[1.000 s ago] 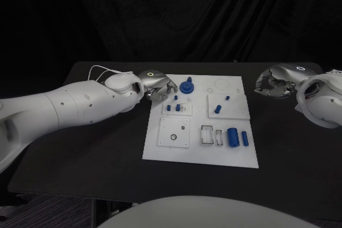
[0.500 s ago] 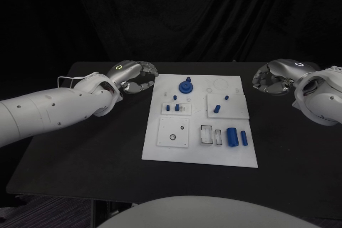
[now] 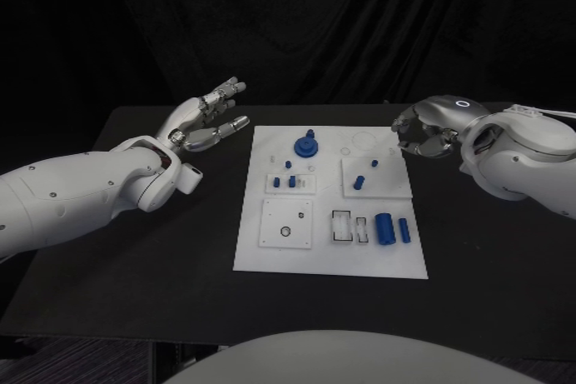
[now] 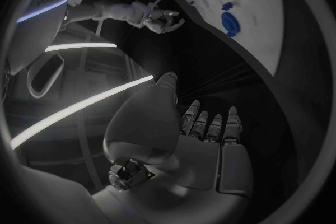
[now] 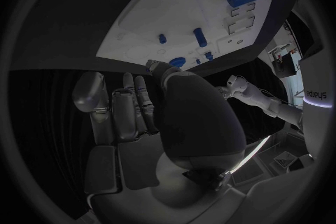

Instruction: Assemble the parts on the task board

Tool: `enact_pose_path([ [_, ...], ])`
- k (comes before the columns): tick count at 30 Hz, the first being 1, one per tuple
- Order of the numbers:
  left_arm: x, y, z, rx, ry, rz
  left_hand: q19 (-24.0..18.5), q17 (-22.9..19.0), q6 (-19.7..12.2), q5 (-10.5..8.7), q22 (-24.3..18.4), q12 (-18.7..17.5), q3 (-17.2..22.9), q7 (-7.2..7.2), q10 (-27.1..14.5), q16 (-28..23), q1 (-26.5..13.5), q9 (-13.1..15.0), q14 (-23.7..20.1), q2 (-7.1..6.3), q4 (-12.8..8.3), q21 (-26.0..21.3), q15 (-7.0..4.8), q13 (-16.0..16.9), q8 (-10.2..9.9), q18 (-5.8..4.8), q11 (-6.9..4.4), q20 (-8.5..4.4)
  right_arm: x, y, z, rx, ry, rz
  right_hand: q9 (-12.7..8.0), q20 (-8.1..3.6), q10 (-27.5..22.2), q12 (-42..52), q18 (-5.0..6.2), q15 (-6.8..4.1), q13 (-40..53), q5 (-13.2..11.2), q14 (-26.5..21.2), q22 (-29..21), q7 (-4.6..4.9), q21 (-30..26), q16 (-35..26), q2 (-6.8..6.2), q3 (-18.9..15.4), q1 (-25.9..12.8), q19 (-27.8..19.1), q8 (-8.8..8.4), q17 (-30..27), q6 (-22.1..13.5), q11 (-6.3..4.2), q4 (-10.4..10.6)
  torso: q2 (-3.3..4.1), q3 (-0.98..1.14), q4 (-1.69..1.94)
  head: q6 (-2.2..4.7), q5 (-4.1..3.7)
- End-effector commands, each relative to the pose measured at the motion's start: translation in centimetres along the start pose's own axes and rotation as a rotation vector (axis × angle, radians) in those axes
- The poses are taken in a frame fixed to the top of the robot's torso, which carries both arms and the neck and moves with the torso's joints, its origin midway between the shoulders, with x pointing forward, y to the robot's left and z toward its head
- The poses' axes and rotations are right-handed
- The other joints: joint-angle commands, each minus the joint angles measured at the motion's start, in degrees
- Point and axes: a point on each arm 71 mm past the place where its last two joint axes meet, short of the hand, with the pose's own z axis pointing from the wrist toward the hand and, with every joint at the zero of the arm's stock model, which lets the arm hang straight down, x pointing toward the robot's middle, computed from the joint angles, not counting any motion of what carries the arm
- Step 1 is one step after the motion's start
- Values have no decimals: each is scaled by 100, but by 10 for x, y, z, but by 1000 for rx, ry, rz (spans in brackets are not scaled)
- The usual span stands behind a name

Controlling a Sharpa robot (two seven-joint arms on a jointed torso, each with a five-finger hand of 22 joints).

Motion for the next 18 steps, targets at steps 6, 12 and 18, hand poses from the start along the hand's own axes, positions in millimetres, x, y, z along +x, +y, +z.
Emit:
enact_pose_path([
  [6,18,-5,-16,110,17,-383,-30,-8,-61,17,-197,-50,-263,-18,-120,-20,97,-13,-31,236,-6,-22,75,-22,-23,104,37,137,11,13,5,-101,25,-46,-274,22,322,-67,87,-4,-310,22,21,739,-62,23,39,53,-286,-125,54,-115,-3,160,-28,121,8,-85,86,-1,-192],
  [12,25,-4,-21,108,30,-417,-33,-8,-38,18,-287,-51,-357,-1,-134,-20,299,-9,-31,284,-18,-22,125,-24,-18,138,52,233,18,15,5,-121,41,-44,-306,-12,466,15,74,-42,-341,21,40,757,-70,83,71,26,-414,-201,95,-70,15,340,-72,176,31,-184,144,-1,-290],
  [18,27,-5,-23,105,37,-431,-28,-8,-12,17,-305,-48,-396,-4,-121,-20,366,-7,-31,297,-18,-20,155,-21,-15,151,80,270,23,15,7,-119,68,-47,-337,-33,438,29,78,-67,-360,23,28,752,-94,59,64,3,-529,-279,89,-98,-14,340,-78,241,50,-253,185,-1,-353],
])
